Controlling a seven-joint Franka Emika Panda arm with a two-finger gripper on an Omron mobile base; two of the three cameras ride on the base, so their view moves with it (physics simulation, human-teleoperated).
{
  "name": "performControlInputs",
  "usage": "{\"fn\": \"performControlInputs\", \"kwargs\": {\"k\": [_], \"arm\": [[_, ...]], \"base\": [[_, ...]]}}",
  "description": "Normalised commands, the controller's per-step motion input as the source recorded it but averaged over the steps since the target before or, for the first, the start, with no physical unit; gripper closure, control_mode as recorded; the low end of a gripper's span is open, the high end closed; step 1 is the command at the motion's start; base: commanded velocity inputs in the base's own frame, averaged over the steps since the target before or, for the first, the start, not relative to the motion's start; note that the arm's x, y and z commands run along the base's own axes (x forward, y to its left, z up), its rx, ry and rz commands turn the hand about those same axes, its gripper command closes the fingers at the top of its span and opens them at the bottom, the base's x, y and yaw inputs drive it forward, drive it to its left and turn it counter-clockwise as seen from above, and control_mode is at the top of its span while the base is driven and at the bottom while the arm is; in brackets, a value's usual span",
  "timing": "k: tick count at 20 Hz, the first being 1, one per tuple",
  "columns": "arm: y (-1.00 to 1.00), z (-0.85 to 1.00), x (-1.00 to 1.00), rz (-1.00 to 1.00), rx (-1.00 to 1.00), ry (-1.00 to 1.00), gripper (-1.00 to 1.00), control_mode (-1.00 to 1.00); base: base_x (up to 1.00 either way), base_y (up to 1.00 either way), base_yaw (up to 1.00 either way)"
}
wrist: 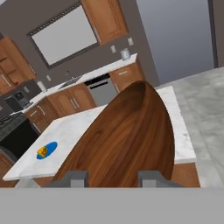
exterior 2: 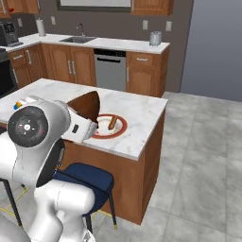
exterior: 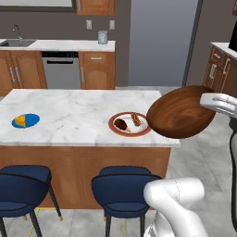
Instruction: Take the smaller bowl and place it next to the appetizer plate on the dining counter , and place the larger bowl next to the plate with cooked food.
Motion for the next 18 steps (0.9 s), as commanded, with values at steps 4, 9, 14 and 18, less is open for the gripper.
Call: {"fn": "performControlInputs", "kwargs": {"k": [4, 9, 14, 18], "arm": [[-0.47, -0.48, 0.64, -0.01, -0.01, 0.00, 1.00, -1.00], [-0.71, -0.34, 0.73, -0.08, 0.02, 0.02, 1.00, -1.00], [-0.71, -0.30, 0.63, -0.05, 0.06, 0.10, 1.00, -1.00], [-0.57, -0.37, 0.55, -0.02, 0.04, 0.15, 1.00, -1.00]], "base": [[0.00, 0.00, 0.00], [0.00, 0.00, 0.00], [0.00, 0.00, 0.00], [0.00, 0.00, 0.00]]}}
